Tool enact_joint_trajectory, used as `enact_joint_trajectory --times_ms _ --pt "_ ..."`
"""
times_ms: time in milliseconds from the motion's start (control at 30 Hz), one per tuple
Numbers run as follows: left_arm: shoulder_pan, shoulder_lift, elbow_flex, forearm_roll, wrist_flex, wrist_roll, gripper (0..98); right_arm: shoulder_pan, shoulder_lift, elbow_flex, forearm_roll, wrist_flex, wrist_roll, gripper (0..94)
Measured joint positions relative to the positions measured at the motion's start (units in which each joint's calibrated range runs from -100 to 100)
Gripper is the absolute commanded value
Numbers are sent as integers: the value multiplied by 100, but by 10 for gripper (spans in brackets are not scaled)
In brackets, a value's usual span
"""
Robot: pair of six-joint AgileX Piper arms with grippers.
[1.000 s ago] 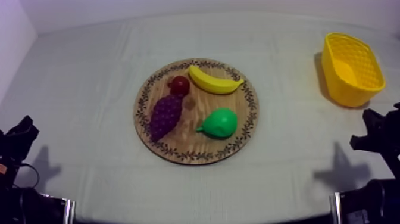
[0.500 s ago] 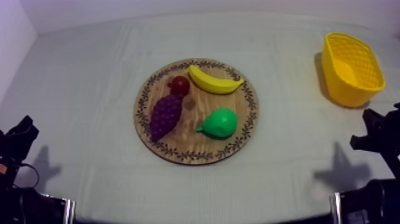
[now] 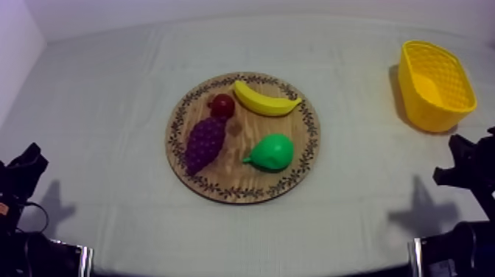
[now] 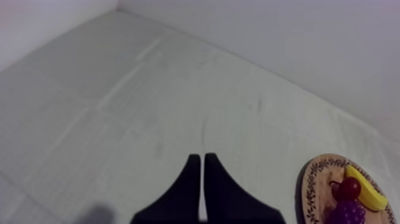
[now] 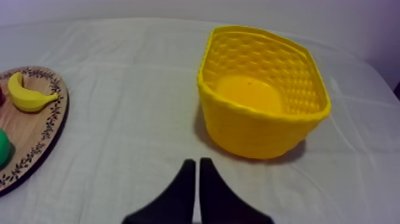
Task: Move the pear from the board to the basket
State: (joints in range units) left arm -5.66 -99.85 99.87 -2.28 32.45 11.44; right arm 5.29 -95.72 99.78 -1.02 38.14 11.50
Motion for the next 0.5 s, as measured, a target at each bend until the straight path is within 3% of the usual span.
enact_joint_trajectory --times_ms 500 --pt "0 0 0 0 0 0 1 0 0 0 0 0 -38 2"
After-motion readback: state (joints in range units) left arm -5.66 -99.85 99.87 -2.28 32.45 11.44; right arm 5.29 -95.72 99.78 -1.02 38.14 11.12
